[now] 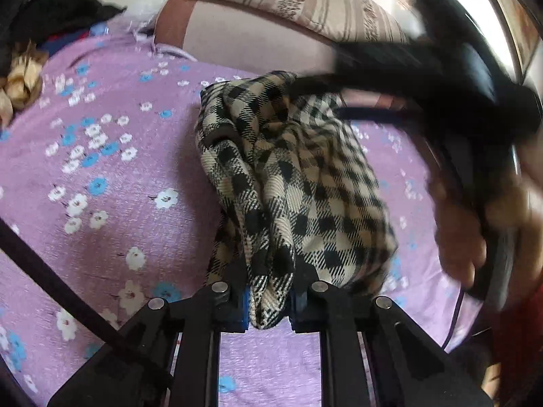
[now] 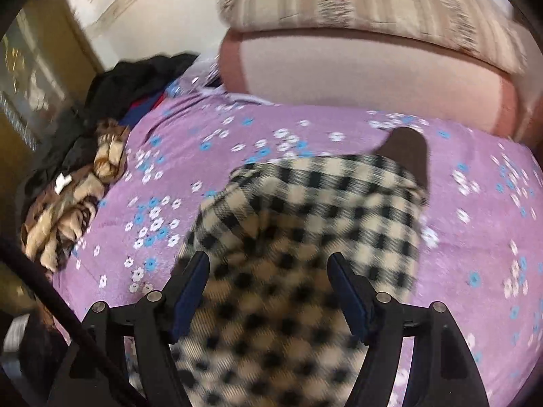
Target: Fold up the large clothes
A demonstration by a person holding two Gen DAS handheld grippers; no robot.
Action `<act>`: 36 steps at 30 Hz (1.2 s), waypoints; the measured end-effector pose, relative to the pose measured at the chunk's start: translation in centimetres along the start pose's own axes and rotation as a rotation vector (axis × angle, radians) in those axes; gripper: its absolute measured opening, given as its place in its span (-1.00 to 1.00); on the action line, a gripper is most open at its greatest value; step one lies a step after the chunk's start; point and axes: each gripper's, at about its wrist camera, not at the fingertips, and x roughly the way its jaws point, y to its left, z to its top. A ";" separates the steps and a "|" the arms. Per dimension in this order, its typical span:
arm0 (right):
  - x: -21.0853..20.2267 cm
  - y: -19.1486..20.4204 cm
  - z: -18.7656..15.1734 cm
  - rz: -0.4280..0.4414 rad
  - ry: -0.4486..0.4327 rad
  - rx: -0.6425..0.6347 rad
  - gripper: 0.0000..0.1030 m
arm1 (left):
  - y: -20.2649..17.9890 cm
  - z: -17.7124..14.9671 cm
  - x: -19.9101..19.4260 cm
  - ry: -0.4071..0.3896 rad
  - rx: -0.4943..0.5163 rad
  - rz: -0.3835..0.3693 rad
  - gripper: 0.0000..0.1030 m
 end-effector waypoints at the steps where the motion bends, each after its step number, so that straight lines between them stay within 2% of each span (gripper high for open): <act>1: 0.6 0.7 0.3 0.007 0.012 -0.017 0.49 | -0.3 -0.3 -0.1 -0.009 0.029 0.017 -0.71; 3: 2.1 2.3 1.0 0.036 0.045 -0.052 0.50 | -0.7 -0.4 0.0 -0.027 0.078 0.050 -0.72; 6: 4.4 4.7 1.6 0.066 0.117 -0.124 0.65 | -1.5 -0.8 -0.1 -0.049 0.131 0.082 -0.72; 7: 5.3 5.4 1.6 0.031 0.140 -0.160 0.65 | -1.7 -0.8 -0.1 -0.052 0.142 0.090 -0.72; 8: 6.6 6.3 1.5 -0.045 0.174 -0.215 0.64 | -1.7 -0.9 -0.1 -0.051 0.143 0.093 -0.72; 9: 7.6 6.7 1.4 -0.097 0.200 -0.249 0.35 | -1.7 -0.8 0.0 -0.049 0.143 0.097 -0.72; 10: 8.4 6.9 1.2 -0.134 0.223 -0.274 -0.26 | -1.7 -0.7 0.1 -0.047 0.143 0.101 -0.73; 11: 8.9 6.9 1.1 -0.159 0.246 -0.283 -0.43 | -1.7 -0.6 0.0 -0.048 0.139 0.094 -0.74; 13: 8.1 6.2 1.5 -0.135 0.219 -0.243 -0.62 | -2.3 -0.5 -0.6 -0.067 0.141 0.073 -0.76; 16: 4.4 4.0 2.8 -0.084 0.114 -0.149 -0.73 | -4.4 -0.4 -2.3 -0.132 0.199 0.036 -0.76; 18: 1.8 1.9 3.6 -0.020 0.041 -0.054 -0.74 | -5.3 -0.5 -3.0 -0.157 0.224 0.018 -0.76; 20: 1.0 0.7 3.9 0.007 0.013 0.000 -0.74 | -5.6 -0.6 -2.8 -0.151 0.243 0.016 -0.76; 22: 2.2 0.4 3.5 -0.018 0.049 0.009 -0.70 | -4.8 -0.5 -1.8 -0.096 0.214 0.003 -0.75; 24: 4.8 0.1 3.0 -0.025 0.134 0.022 -0.54 | -3.4 -0.2 -0.9 -0.027 0.185 -0.021 -0.73; 26: 6.0 -0.3 2.7 0.002 0.171 0.059 -0.35 | -1.6 0.4 -1.4 0.024 0.160 -0.089 -0.67; 28: 4.9 -0.9 2.8 0.066 0.113 0.121 0.02 | 0.8 1.2 -3.0 0.025 0.105 -0.176 -0.55; 30: 3.1 -1.4 2.8 0.075 0.054 0.139 0.19 | 3.1 1.7 -5.1 -0.017 0.062 -0.197 -0.38; 31: 2.3 -1.3 2.7 0.057 0.035 0.127 0.20 | 4.2 2.1 -6.1 -0.053 0.044 -0.172 -0.34; 33: 0.5 -0.7 2.4 0.020 0.010 0.065 0.24 | 6.7 2.9 -8.0 -0.132 -0.001 -0.067 -0.16; 36: -1.6 1.7 0.4 -0.004 0.000 -0.074 0.45 | 9.8 3.8 -8.9 -0.182 -0.080 0.078 -0.15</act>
